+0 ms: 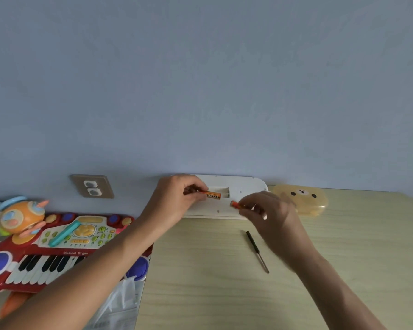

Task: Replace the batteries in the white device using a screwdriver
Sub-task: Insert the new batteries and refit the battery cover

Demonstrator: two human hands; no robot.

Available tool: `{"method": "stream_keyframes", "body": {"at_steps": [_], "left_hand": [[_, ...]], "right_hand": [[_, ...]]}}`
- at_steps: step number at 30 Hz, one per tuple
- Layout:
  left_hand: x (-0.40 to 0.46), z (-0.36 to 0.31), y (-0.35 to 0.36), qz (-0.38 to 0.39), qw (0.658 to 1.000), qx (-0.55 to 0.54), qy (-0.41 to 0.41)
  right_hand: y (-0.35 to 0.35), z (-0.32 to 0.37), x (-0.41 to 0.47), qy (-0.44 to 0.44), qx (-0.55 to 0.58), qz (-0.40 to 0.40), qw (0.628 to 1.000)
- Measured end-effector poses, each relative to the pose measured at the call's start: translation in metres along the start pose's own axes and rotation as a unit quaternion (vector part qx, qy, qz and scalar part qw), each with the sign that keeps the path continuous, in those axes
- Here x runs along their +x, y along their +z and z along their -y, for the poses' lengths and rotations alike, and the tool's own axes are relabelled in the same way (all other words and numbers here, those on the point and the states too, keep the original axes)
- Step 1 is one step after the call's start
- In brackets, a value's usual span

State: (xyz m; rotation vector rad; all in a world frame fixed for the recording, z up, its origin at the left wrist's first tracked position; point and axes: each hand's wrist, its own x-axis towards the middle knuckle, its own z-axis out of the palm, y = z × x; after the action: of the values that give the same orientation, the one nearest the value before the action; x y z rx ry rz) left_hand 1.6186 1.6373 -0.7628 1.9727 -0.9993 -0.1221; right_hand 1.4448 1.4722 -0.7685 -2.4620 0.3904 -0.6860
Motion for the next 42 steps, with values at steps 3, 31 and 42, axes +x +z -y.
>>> {"method": "stream_keyframes", "body": {"at_steps": [3, 31, 42], "left_hand": [[0.009, 0.002, 0.007, 0.004, 0.999, 0.032, 0.013], [0.033, 0.013, 0.017, 0.121, 0.986, 0.080, 0.078], [0.031, 0.010, 0.015, 0.071, 0.996, 0.056, 0.029]], "right_hand": [[-0.009, -0.005, 0.019, 0.037, 0.021, -0.039, 0.998], [0.028, -0.021, 0.054, 0.122, 0.065, -0.036, 0.990], [0.025, 0.000, 0.062, 0.144, 0.151, 0.005, 0.978]]}}
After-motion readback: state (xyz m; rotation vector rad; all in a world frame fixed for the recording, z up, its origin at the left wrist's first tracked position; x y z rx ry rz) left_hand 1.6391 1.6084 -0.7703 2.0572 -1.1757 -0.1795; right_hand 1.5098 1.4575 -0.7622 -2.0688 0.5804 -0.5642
